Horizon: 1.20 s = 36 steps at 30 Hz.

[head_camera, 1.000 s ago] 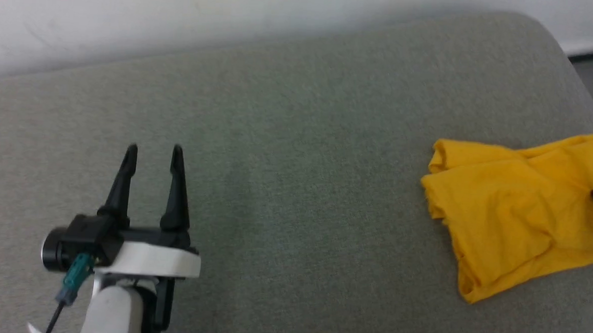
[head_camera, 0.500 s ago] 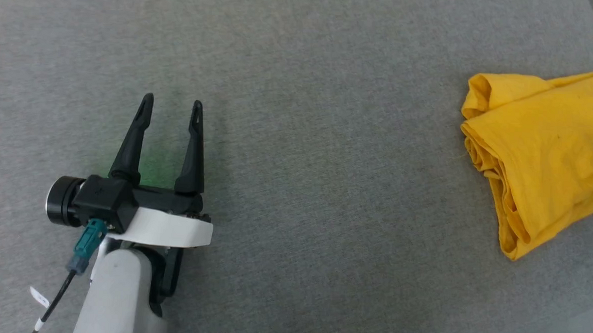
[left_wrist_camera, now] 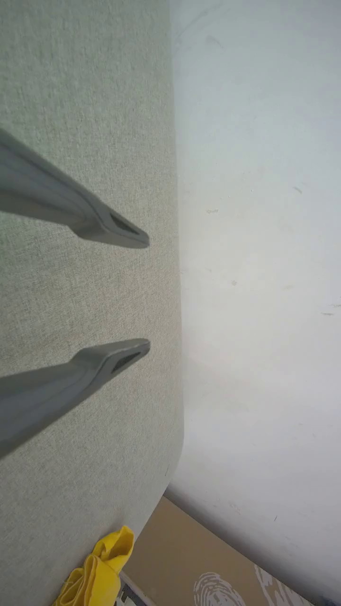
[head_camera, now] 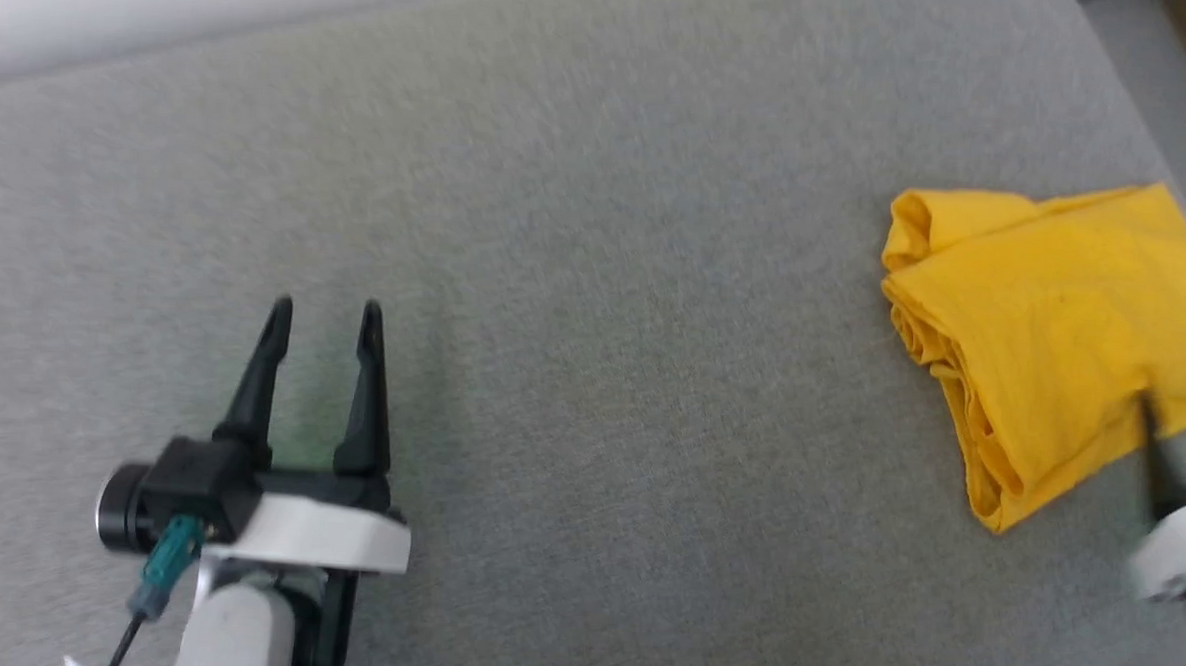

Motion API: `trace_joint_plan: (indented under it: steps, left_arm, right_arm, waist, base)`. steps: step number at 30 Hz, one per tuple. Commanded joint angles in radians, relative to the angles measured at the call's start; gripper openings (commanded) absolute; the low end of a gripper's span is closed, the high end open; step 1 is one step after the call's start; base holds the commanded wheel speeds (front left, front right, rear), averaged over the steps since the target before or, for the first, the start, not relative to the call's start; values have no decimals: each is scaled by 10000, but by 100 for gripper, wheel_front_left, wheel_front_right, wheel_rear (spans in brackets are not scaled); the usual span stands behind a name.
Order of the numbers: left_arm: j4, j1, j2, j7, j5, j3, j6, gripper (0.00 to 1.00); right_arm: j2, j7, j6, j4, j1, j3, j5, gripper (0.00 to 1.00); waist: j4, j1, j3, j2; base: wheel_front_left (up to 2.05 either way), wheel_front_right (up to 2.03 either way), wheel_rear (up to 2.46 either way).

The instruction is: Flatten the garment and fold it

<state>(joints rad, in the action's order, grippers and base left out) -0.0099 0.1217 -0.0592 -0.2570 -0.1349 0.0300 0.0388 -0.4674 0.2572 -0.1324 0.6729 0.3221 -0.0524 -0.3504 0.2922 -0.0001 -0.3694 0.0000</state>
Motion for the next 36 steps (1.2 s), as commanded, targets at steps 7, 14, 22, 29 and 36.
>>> trace_joint_plan:
  steps: [7,14,22,29,36]
  left_arm:
    - [0,-870,62,-47,-326,-343,-245,100]
    - [191,-1546,35,-47,-267,-685,-316,100]
    - [446,-2461,-424,-36,40,-1049,-491,100]
    - [491,-2868,-690,22,-51,-1159,-414,100]
    - [732,-2863,-690,-11,-327,-1200,-256,100]
  right_arm:
    - [1600,-486,17,-3009,-1798,-65,336,100]
    - [2597,-1037,17,-4679,-2316,-66,739,100]
    - [3279,-1093,17,-6050,-2893,-187,1303,100]
    - [3564,-1514,17,-6889,-3512,-120,1701,100]
    - [3685,-1707,17,-7126,-3714,-232,1820,100]
  waist:
    - [-1544,1,2063,0]
    - [-2308,1,2579,0]
    - [-2721,1,3001,0]
    - [-2839,1,3179,0]
    - [-2853,1,3246,0]
  base:
    - [0,0,0]
    - [0,0,0]
    - [0,0,0]
    - [0,0,0]
    - [0,0,0]
